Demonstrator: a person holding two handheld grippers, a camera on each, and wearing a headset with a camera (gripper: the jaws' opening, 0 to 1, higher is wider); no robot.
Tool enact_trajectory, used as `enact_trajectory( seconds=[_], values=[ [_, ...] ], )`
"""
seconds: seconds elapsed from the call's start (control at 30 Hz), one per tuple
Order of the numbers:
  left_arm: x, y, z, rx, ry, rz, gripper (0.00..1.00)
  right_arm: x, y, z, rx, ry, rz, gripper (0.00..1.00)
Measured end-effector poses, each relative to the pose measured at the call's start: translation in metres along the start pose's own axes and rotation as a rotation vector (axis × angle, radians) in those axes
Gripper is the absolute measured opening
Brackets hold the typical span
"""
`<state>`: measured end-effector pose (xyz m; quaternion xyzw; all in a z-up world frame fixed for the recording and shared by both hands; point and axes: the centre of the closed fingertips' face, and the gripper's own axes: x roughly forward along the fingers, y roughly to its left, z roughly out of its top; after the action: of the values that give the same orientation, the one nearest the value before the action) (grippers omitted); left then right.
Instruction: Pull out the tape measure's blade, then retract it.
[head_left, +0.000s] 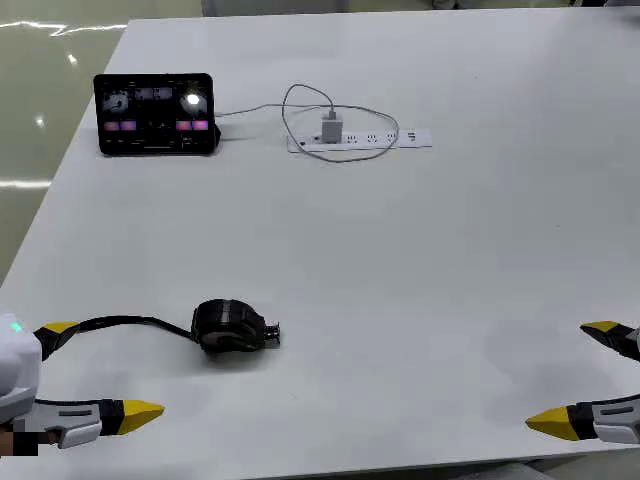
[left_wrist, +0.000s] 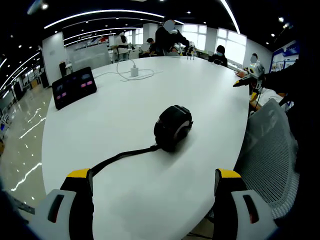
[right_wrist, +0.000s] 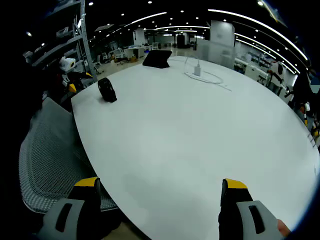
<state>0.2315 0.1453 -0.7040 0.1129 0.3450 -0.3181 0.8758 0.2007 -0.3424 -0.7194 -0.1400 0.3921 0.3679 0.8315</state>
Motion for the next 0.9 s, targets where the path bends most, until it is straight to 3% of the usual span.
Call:
enact_trajectory(
  seconds=[0.47, 0.63, 0.67, 0.7, 0.9],
  values=[
    [0.0002, 0.0007, 0.0023, 0.005, 0.001, -0.003, 0.99, -0.0019, -0.0003, -0.0009, 0.005, -0.005, -0.01, 0.99],
    [0.0002, 0.0012, 0.0028, 0.023, 0.0, -0.002, 0.99, -0.0028, -0.0032, 0.0061, -0.023, -0.043, -0.026, 1.0],
    [-0.0001, 0.0068, 0.0014, 0.059, 0.011, 0.023, 0.99, -0.003, -0.0041, 0.0059, -0.031, -0.041, -0.031, 0.99],
    [0.0006, 0.0051, -0.002, 0.048, 0.029, 0.015, 0.99, -0.0029, -0.0056, 0.0055, -0.047, -0.038, -0.036, 0.99],
    [0.0016, 0.003, -0.0002, 0.07, 0.02, -0.008, 0.99, -0.0009, -0.0064, 0.0003, -0.067, -0.009, -0.04, 0.99]
  ],
)
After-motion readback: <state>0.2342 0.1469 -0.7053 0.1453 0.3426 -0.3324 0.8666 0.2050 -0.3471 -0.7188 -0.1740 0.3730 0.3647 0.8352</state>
